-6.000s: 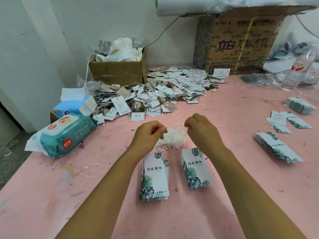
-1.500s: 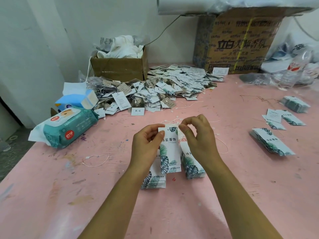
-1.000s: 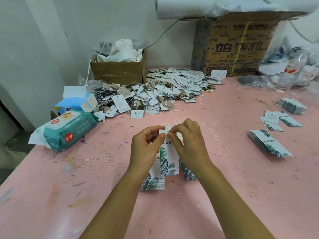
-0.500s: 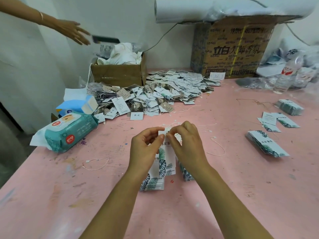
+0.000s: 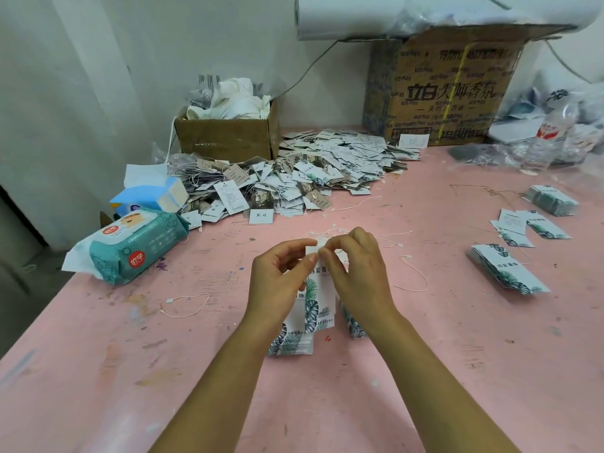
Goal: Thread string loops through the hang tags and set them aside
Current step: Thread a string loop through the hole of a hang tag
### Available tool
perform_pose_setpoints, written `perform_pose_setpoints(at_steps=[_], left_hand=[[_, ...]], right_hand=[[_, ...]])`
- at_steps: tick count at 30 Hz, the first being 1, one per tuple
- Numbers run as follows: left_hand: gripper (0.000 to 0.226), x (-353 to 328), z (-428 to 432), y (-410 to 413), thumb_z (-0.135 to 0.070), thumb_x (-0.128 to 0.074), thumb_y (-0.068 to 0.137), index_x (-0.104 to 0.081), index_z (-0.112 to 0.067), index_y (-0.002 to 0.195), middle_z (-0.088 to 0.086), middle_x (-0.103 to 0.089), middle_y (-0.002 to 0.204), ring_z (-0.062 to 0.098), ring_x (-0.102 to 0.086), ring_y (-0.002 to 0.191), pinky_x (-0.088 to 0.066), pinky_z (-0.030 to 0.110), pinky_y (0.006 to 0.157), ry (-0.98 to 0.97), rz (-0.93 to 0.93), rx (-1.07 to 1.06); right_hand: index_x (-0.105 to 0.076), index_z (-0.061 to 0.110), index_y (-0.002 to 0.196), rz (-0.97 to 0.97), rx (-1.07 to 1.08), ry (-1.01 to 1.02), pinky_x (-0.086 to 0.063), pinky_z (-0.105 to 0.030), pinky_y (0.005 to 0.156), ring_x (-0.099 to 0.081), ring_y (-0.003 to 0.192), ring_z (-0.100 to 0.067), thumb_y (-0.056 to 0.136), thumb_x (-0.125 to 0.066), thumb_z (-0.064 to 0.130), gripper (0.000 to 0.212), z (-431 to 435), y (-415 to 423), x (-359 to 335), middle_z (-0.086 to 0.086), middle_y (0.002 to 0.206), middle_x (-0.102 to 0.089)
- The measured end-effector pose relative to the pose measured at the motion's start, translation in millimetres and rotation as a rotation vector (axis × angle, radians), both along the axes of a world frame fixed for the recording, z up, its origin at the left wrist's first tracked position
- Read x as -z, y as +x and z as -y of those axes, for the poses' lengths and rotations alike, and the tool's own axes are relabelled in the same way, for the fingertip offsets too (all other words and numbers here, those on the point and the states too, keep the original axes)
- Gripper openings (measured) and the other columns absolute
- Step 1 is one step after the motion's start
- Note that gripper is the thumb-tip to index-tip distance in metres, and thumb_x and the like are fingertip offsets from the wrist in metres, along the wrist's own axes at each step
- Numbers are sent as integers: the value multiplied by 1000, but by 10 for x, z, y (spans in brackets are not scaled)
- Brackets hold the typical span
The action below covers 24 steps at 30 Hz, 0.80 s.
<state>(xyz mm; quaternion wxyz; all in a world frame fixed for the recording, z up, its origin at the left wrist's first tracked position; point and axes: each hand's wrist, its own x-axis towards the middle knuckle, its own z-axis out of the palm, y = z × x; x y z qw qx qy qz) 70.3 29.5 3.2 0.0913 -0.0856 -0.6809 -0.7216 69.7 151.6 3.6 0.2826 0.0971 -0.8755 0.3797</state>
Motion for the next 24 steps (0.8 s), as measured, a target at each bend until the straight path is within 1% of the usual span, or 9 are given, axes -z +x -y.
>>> perform_pose_setpoints(at_steps=[2, 6, 8, 11, 14, 17, 19, 22, 24], left_hand=[[20, 8, 5, 2, -6, -60, 88, -71, -23, 88, -13, -66, 70, 1, -54, 63, -45, 17, 50, 29, 17, 9], [22, 11, 39, -20, -13, -50, 93, -71, -17, 89, -3, -71, 85, 13, -58, 75, -49, 19, 55, 226, 118, 61], [19, 6, 50, -32, -7, -52, 91, -70, -14, 89, -2, -71, 84, 13, -61, 75, -51, 20, 59, 267, 148, 81], [15, -6, 33, -44, -1, -56, 87, -67, -11, 90, 0, -71, 77, 12, -65, 71, -55, 22, 63, 312, 181, 107], [9, -11, 21, -56, -5, -57, 85, -65, -8, 85, 1, -69, 74, 11, -65, 68, -55, 21, 66, 351, 197, 136], [9, -7, 12, -69, -4, -54, 87, -62, -7, 82, 2, -66, 72, 11, -64, 65, -55, 20, 65, 380, 221, 180], [12, -7, 5, -75, -2, -51, 89, -59, -6, 81, 1, -65, 68, 10, -63, 62, -54, 19, 62, 400, 242, 204], [15, -21, 13, -80, -1, -48, 92, -57, -6, 81, 0, -65, 65, 9, -62, 61, -53, 18, 61, 401, 262, 230], [18, -46, 21, -87, 0, -47, 93, -58, -6, 81, 2, -66, 67, 10, -62, 62, -53, 18, 60, 391, 271, 242]], right_hand=[[-65, 3, 88, 8, -4, -34, -26, -20, 70, -45, 88, -22, 87, -62, 10, 8, 10, -3, 1, -4, 83, -48], [-67, 8, 86, 48, -53, -206, -35, -24, 75, -51, 88, -20, 86, -63, 12, 6, 44, 5, -6, 3, 82, -51], [-68, 10, 84, 54, -70, -271, -38, -23, 75, -52, 86, -17, 85, -65, 12, 4, 66, 10, -13, 8, 79, -50], [-67, 11, 82, 52, -76, -309, -36, -17, 71, -50, 80, -11, 84, -65, 11, 3, 98, 8, -28, 13, 77, -49], [-67, 12, 81, 52, -90, -334, -37, -17, 70, -50, 78, -8, 84, -65, 9, 4, 109, -8, -39, 11, 77, -50], [-65, 16, 77, 53, -112, -381, -34, -8, 65, -48, 71, 5, 82, -66, 7, 11, 121, -7, -43, 10, 74, -50], [-64, 19, 74, 55, -124, -415, -34, -6, 63, -48, 67, 11, 81, -66, 4, 17, 134, -5, -47, 10, 73, -49], [-61, 25, 72, 72, -158, -424, -34, -7, 61, -47, 64, 10, 81, -65, 3, 24, 142, -11, -69, 12, 71, -51], [-59, 29, 80, 102, -228, -425, -34, -9, 59, -47, 61, 6, 84, -62, 3, 26, 135, -14, -85, 17, 64, -52]])
